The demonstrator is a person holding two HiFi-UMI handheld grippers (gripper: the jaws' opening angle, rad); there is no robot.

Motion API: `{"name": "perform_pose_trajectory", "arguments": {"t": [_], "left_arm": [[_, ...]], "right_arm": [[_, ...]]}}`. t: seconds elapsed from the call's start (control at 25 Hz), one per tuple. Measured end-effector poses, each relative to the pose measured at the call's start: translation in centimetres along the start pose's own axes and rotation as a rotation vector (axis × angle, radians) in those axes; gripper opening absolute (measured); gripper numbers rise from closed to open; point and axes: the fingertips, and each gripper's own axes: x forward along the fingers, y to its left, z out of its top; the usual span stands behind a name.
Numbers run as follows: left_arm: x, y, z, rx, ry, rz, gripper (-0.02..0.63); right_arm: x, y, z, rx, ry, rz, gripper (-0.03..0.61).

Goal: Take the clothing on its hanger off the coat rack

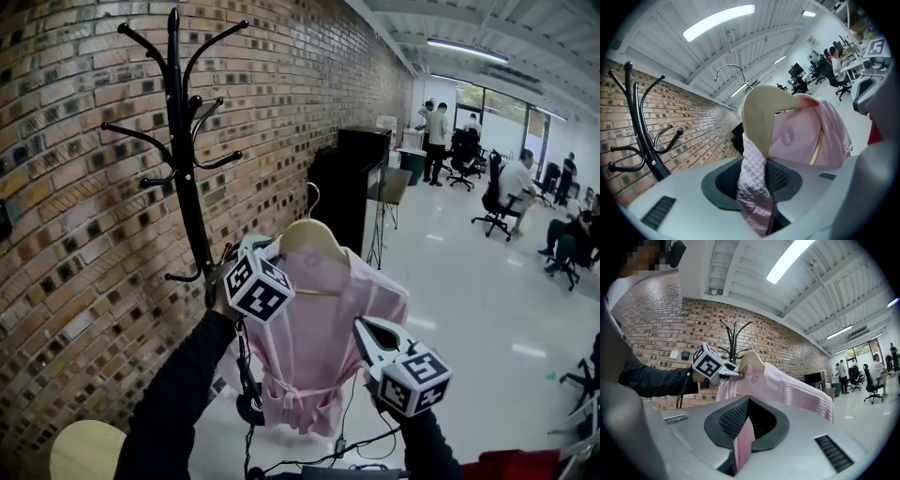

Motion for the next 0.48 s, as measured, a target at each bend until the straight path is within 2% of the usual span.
{"name": "perform_pose_trajectory", "arguments": {"t": [0.24, 0.48], "left_arm": [[5.8, -1.7, 6.4, -0.031, -0.008, -0.004, 0.135], [14.3, -1.1, 10.5, -0.054, -0.016, -0.015, 0.135]], "right_arm": [[-2.0, -7.6, 0.4, 0.018, 0.0, -0.037, -0.023], [0.4, -15.3, -0.1, 0.024, 0.009, -0.087, -0.023]]}}
